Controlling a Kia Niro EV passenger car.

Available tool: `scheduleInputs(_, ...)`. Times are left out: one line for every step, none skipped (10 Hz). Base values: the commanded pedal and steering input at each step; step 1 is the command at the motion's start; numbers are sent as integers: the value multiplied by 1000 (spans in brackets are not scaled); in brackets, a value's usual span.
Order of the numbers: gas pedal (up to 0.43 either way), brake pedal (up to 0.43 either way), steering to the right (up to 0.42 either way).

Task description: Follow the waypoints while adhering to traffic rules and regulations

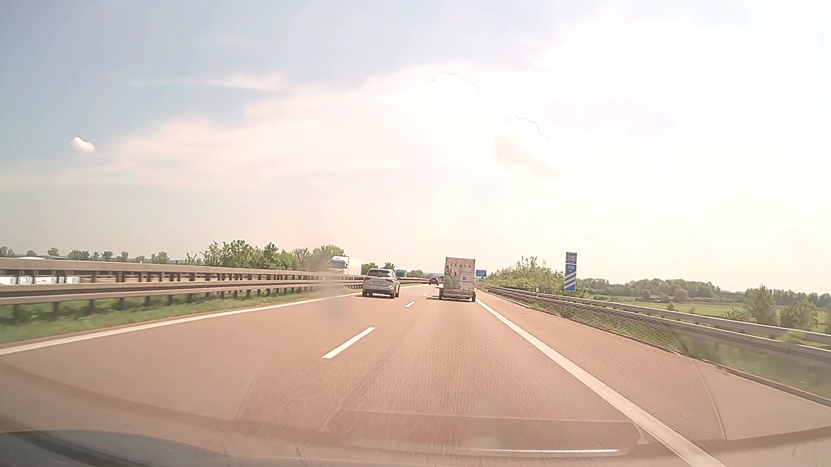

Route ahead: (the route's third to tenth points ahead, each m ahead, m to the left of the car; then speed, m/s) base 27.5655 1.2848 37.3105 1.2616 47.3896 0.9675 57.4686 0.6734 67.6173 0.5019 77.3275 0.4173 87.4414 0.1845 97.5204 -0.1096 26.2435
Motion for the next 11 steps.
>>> scheduleInputs(0, 0, 0)
scheduleInputs(0, 0, 0)
scheduleInputs(0, 0, 0)
scheduleInputs(0, 0, 0)
scheduleInputs(0, 0, 0)
scheduleInputs(0, 0, 0)
scheduleInputs(0, 0, 1)
scheduleInputs(118, 0, 1)
scheduleInputs(138, 0, 1)
scheduleInputs(138, 0, 1)
scheduleInputs(138, 0, 2)
